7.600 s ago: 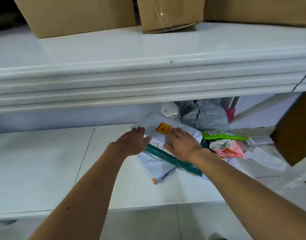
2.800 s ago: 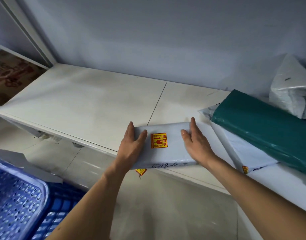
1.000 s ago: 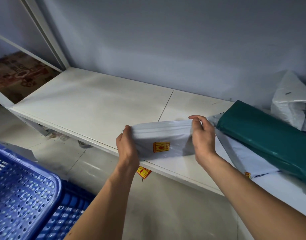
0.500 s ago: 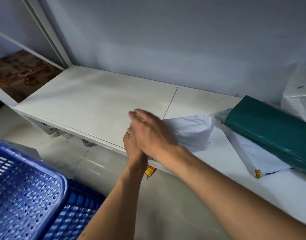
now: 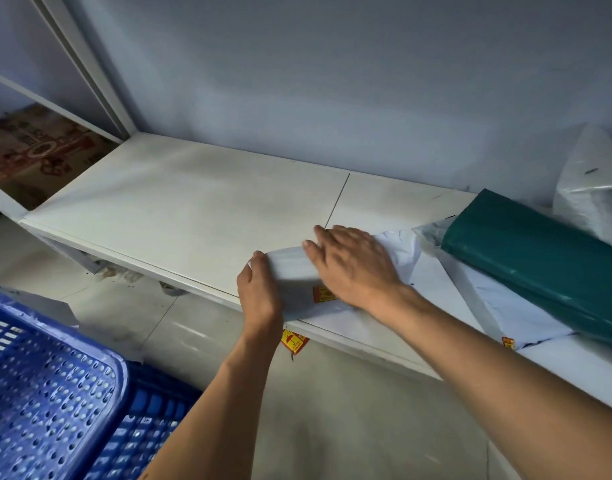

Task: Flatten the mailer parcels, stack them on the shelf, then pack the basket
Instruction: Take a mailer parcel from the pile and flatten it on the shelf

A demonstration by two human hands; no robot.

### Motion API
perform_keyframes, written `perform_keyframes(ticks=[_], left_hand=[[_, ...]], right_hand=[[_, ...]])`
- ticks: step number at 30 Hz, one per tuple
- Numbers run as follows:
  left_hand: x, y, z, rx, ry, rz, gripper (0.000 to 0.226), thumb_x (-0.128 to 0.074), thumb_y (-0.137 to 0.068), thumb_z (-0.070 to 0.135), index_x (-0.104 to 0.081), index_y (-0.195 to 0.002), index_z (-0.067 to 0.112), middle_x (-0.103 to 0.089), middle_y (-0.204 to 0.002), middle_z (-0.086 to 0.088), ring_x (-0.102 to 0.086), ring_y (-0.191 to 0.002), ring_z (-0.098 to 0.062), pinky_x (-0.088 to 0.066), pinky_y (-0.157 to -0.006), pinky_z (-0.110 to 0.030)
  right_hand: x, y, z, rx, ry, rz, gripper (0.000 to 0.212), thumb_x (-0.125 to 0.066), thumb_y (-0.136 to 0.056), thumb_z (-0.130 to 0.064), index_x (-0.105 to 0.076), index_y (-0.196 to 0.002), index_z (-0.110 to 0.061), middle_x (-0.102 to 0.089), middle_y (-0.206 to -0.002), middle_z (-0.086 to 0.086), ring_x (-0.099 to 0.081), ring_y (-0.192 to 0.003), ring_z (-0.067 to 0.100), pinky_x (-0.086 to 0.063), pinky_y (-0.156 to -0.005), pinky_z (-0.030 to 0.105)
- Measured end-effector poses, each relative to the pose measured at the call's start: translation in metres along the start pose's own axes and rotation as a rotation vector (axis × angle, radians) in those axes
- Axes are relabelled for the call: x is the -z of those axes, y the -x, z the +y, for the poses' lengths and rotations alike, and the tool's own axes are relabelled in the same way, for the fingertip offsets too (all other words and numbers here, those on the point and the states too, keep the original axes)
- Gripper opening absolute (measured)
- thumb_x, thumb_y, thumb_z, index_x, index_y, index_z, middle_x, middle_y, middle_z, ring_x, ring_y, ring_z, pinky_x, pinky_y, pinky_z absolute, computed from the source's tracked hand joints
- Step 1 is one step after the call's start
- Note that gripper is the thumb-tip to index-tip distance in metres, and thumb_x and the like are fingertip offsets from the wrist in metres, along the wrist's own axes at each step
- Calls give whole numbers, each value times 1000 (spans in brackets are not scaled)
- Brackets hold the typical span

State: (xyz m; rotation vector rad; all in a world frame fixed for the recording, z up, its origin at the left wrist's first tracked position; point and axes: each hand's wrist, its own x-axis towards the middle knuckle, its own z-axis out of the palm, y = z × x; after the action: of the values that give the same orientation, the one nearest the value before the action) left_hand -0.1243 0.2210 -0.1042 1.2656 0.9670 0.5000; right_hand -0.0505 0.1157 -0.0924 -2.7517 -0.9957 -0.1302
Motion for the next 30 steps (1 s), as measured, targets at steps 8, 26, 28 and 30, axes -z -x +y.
perform_keyframes(ticks=[8,26,28,30], left_hand=[[1,3,1,28,-35,-21,29,-40,-99,40,-49,-78,23,-49,-84,1,-44,-74,-13,-37,-68,-31],[3,-28,20,-221,-359,-42,41,-43,-83,2,-65,-112,21,-60,-116,-7,-56,-107,-26,-45,-92,-34],[-9,-20,38,-576,-791,67,48,-43,-80,1,-62,-120,18,-55,-127,-10,-52,-114,-29,-41,-98,-38],[-29,-9,52,-887,-882,-50,38,-46,-85,9,-63,-119,16,-61,-122,-10,-57,-109,-31,-41,-95,-38]], right_hand=[[16,16,35,-127,164,51,51,-23,-98,-40,-65,-81,-16,-71,-82,4,-64,-79,26,-46,-76,35],[4,7,63,-621,-498,97,32,-46,-86,-39,-57,-67,-14,-59,-64,-2,-56,-72,28,-35,-54,29],[7,9,63,-615,-539,102,37,-46,-86,-38,-50,-59,-12,-53,-57,0,-52,-65,27,-33,-51,28],[9,11,62,-596,-554,105,41,-46,-87,-37,-46,-55,-12,-49,-53,1,-49,-59,25,-29,-48,28]])
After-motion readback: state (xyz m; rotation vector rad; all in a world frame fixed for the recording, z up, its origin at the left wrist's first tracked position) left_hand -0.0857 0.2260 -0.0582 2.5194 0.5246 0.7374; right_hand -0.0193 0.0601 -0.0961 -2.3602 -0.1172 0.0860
